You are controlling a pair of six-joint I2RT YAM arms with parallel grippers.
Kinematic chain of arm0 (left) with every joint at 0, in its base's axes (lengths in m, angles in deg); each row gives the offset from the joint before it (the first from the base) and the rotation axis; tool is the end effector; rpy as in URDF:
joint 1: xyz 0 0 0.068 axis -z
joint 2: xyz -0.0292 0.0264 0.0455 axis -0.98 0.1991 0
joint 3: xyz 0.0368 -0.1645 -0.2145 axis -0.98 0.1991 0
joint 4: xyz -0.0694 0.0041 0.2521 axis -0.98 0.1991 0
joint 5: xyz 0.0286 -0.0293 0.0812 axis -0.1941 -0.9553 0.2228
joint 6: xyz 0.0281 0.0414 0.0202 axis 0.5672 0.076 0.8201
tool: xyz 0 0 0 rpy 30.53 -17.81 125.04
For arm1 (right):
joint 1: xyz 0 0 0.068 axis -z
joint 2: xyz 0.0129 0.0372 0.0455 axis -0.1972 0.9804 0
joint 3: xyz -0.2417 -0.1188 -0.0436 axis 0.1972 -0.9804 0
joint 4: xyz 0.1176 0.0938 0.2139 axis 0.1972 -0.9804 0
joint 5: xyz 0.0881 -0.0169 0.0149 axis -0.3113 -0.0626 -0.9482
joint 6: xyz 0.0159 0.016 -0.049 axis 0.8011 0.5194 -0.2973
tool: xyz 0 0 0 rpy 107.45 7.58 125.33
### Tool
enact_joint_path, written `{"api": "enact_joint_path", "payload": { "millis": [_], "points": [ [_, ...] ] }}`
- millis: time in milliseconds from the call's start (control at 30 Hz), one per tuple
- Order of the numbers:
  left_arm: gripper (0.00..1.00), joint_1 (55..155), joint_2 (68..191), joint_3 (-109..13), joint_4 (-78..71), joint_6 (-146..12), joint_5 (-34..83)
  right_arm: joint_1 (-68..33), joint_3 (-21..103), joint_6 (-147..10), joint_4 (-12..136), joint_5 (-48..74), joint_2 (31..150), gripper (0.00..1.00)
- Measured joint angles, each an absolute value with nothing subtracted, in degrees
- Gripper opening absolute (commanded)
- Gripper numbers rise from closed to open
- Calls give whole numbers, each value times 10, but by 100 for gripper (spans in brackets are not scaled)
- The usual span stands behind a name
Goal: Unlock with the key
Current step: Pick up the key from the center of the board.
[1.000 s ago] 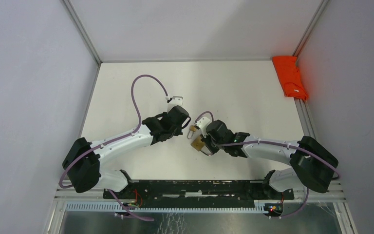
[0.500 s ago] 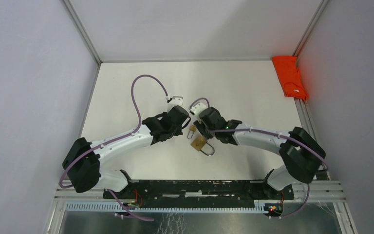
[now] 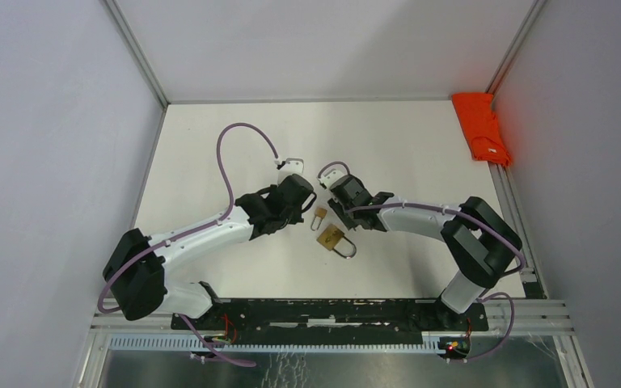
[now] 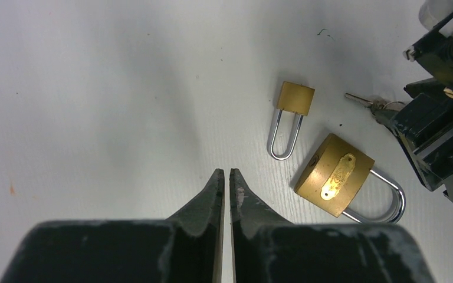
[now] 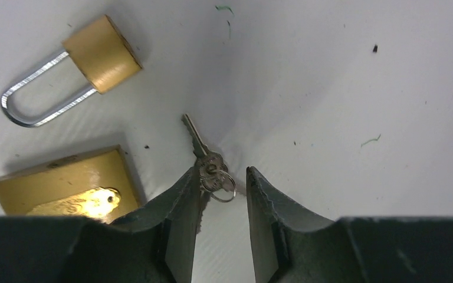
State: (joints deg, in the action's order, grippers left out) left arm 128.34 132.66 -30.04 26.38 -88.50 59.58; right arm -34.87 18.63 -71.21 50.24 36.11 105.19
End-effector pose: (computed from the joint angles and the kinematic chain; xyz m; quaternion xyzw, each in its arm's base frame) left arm 0.1930 -0.2036 0.2433 0.0572 0.9207 -0.0465 0.3833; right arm 0.2352 0.2318 0.1669 -0.3011 0.8962 0.0108 0.3257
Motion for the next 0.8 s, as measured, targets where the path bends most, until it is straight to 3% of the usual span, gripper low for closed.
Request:
{"api": "enact_joint_path", "payload": {
  "millis": [100, 167, 367, 800],
  "points": [
    [11, 1283, 1327, -305, 264, -885, 595, -340, 172, -712, 502, 361, 1048, 39],
    [11, 1282, 1329, -309, 264, -885, 594, -334, 165, -712, 503, 360, 1047, 32],
    [11, 1281, 1332, -312, 264, -885, 591, -324, 150, -714, 515, 344, 1039, 1],
    [10, 1281, 1334, -314, 264, -885, 591, -311, 175, -714, 497, 319, 1032, 0]
  ]
}}
